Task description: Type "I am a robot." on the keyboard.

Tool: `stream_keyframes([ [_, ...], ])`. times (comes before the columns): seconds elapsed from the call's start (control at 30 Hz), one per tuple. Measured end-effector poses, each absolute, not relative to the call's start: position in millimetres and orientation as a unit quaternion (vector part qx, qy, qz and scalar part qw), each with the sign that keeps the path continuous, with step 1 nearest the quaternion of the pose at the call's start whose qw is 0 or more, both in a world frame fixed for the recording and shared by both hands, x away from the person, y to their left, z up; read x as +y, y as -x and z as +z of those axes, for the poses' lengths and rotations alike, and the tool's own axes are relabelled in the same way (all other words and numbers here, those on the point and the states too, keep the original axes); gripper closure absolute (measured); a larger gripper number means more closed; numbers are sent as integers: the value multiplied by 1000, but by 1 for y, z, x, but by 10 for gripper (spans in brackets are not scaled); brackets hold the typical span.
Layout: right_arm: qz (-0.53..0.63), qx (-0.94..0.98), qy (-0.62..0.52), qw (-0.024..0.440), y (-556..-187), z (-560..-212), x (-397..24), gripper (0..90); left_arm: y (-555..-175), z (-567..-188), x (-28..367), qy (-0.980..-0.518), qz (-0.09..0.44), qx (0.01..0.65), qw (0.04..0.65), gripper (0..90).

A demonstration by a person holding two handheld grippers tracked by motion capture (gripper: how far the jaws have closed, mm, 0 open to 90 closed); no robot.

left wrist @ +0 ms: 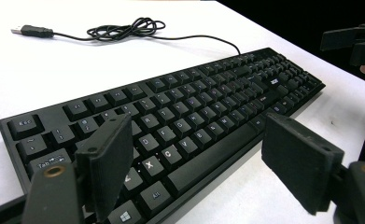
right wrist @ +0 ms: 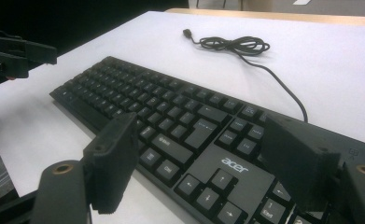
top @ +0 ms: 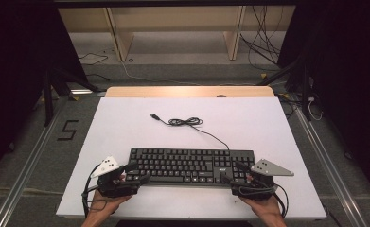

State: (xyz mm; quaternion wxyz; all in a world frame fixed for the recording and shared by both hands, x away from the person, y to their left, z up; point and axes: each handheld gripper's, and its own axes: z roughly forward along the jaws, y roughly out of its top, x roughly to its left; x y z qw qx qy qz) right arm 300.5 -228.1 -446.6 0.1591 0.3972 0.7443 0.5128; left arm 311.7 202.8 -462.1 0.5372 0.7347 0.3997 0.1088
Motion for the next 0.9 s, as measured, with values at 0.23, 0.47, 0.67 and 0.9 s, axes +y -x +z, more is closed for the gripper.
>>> stream_keyframes([
  [0.23, 512, 745, -397, 158, -301, -446, -226, 292, -312, -462, 203, -735, 110, 399, 536, 246],
  [0.47, 511, 748, -395, 151, -304, -445, -219, 309, -312, -462, 203, -736, 111, 400, 534, 246],
  [0.67, 512, 752, -392, 140, -310, -443, -209, 327, -313, -462, 204, -735, 110, 404, 534, 247],
  [0.9, 501, 763, -387, 132, -319, -439, -194, 335, -314, -462, 204, -735, 111, 405, 532, 247],
])
